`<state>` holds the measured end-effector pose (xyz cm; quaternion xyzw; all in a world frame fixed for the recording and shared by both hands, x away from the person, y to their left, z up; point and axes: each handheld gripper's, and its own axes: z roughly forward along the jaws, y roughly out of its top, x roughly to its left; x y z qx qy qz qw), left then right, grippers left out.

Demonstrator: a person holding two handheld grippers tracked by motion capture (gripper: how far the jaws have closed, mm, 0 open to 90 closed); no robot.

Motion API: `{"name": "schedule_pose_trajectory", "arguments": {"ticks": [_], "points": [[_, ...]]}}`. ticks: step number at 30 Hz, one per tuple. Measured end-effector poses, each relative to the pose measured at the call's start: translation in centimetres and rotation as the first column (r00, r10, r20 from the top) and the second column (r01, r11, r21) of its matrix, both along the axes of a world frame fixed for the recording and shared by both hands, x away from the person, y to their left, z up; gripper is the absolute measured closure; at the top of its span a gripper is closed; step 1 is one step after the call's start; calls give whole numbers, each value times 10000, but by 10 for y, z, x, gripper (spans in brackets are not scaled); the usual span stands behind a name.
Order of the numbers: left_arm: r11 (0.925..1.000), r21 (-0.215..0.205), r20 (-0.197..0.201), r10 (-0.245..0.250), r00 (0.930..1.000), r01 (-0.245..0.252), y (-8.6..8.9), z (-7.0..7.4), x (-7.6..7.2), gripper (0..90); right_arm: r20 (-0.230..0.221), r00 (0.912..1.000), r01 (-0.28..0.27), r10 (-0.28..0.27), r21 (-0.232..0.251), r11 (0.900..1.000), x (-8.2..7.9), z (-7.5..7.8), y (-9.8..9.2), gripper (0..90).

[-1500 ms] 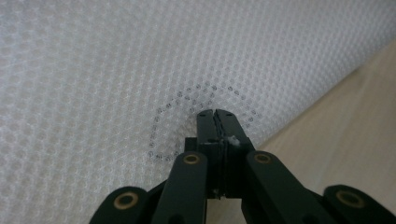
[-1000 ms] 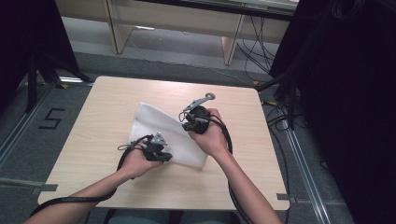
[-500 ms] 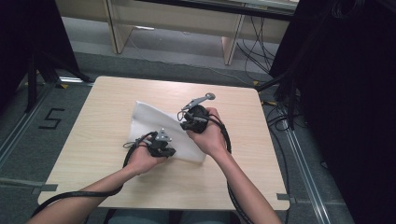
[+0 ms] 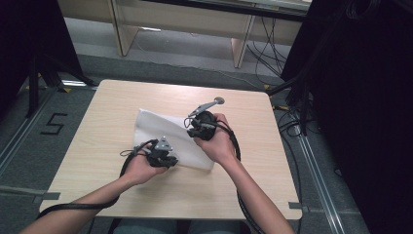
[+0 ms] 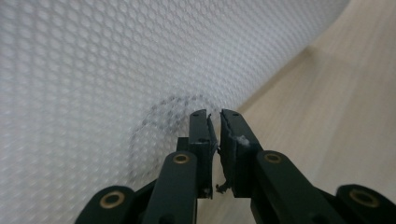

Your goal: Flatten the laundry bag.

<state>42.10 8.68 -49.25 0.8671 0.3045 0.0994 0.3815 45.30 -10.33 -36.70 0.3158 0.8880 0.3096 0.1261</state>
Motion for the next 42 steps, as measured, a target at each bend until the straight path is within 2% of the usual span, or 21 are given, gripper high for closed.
{"name": "schedule_pose_trajectory", "arguments": {"ticks": [4,5,6,7,9,15,16,17,22,23,24,25,26,28,31,33,36,38,40,41,42], "points": [[9999,-131,152,-50,9999,52,19,9,-15,811,34,10000,-88,88,-47,10000,-1,0,0,897],[10000,-68,270,-67,9996,68,25,11,-17,809,335,9994,-65,66,-49,10000,-1,-2,1,897],[9999,-106,245,44,9997,-41,31,12,-21,807,217,9993,-292,295,-171,9994,0,-1,0,897],[9999,-136,270,82,9996,-78,37,13,-25,802,7,10000,-62,62,-111,9999,-3,0,0,897],[9999,-144,354,95,9993,-90,41,14,-27,798,93,9999,-69,71,-149,9999,-3,0,0,897],[9955,-496,490,828,9954,-803,77,22,-42,788,76,10000,42,-42,-38,10000,-7,-1,2,897],[9952,-484,626,885,9941,-855,82,23,-42,787,273,9996,-92,101,-304,9995,-6,-1,0,897],[9920,-515,715,1191,9903,-1156,92,26,-45,784,424,9990,-115,119,-98,9999,-8,-3,2,897],[9830,-613,655,1769,9821,-1729,111,26,-46,768,222,9997,-135,142,-332,9994,-13,-2,1,896],[9782,-677,532,1999,9784,-1962,122,26,-44,765,366,9990,-228,240,-329,9992,-14,-3,1,896],[9701,-849,547,2324,9711,-2273,124,26,-42,765,81,9996,-284,285,-202,9994,-16,-3,2,896],[9700,-764,541,2351,9705,-2307,128,27,-41,764,228,9993,-305,309,-180,9994,-16,-5,3,896],[9642,-817,620,2575,9643,-2522,131,27,-39,762,402,9983,-407,423,-400,9984,-16,-6,1,896],[9579,-864,613,2793,9582,-2737,134,26,-37,751,261,9984,-490,497,-258,9985,-18,-6,3,895],[9560,-743,592,2882,9558,-2837,138,24,-35,723,165,9991,-378,381,-183,9991,-21,-8,4,896],[9494,-787,653,3094,9487,-3042,140,22,-34,705,118,9989,-459,463,-308,9985,-24,-8,4,895],[9441,-660,770,3276,9417,-3230,144,23,-33,697,451,9961,-735,755,-437,9963,-25,-11,4,896],[9445,-503,768,3277,9416,-3246,147,23,-31,698,272,9974,-653,663,-377,9972,-28,-11,6,896],[9388,-450,746,3442,9359,-3416,150,22,-30,698,143,9976,-676,682,-420,9968,-30,-12,7,895],[9322,-588,727,3609,9298,-3572,151,21,-29,697,360,9967,-720,733,-362,9967,-30,-14,7,895],[9313,-534,633,3632,9296,-3602,153,20,-29,698,146,9949,-996,1002,-372,9943,-31,-14,8,896]]}}
